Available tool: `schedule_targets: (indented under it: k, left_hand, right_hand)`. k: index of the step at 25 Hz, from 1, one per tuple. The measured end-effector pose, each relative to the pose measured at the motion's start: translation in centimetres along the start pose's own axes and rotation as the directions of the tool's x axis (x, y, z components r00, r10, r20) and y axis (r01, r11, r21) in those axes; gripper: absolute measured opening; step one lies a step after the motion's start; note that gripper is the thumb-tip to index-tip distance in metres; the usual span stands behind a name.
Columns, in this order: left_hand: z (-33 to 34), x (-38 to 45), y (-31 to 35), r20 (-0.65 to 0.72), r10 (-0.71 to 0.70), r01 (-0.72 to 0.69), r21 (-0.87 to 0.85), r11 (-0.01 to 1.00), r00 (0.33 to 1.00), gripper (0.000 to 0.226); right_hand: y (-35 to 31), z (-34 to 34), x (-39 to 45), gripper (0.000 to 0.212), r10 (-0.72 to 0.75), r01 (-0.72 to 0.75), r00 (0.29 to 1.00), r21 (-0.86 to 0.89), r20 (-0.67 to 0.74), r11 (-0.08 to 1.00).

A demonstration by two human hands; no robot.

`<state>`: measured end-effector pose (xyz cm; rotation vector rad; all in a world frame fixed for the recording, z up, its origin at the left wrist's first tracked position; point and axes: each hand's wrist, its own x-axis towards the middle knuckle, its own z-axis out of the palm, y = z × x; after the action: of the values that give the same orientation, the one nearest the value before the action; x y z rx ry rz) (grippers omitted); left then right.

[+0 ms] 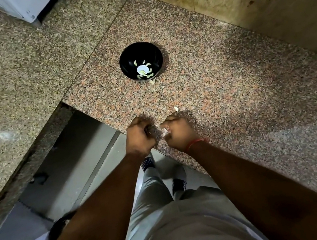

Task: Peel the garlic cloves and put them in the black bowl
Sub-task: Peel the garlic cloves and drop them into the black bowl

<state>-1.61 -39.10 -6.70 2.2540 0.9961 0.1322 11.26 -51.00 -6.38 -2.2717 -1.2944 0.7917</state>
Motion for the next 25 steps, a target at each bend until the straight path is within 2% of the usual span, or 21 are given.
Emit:
schedule_targets:
  k: [5,8,10,14,16,19,23,25]
  left_hand:
    - [0.0,-0.2,0.0,-0.036,-0.082,0.084,0.047,0.995,0.996,0.036]
    - [0.2,0.1,0.0,-0.028,-0.045,0.045,0.032,0.998,0.999,0.036]
    - [0.1,0.5,-0.2,-0.022,-0.019,0.019,0.035,0.999,1.000,0.032]
    - [0.0,1.2,-0.1,0.016,0.036,-0.036,0.033,0.999,0.999,0.033]
    - [0.2,1.4,0.0,0.013,0.054,-0.055,0.039,0.998,0.998,0.033]
    - [0.4,1.5,0.1,0.061,0.112,-0.115,0.054,0.992,0.992,0.031]
    - [0.9,1.6,0.6,0.110,0.191,-0.201,0.093,0.975,0.976,0.013]
    - [1.2,1.4,0.3,0.113,0.206,-0.218,0.113,0.969,0.972,0.014]
  right_hand:
    - [0.0,0.7,-0.2,0.042,0.095,-0.095,0.993,0.003,-0.072,0.995]
    - [0.0,0.8,0.0,0.031,0.047,-0.052,0.996,-0.060,-0.080,0.997]
    - [0.0,0.7,0.5,0.024,0.060,-0.062,0.994,-0.023,-0.089,0.998]
    - [0.4,0.5,0.7,0.029,0.118,-0.109,0.985,0.074,-0.128,0.991]
    - [0.5,0.3,0.6,0.033,0.096,-0.086,0.988,0.087,-0.123,0.993]
    - [0.6,0.1,0.7,0.034,0.027,-0.027,0.996,0.002,-0.089,1.000]
    - [0.3,0.4,1.5,0.028,-0.038,0.033,0.999,-0.152,-0.034,0.988]
    - [0.1,0.5,1.6,0.029,-0.039,0.033,0.999,-0.199,-0.027,0.979]
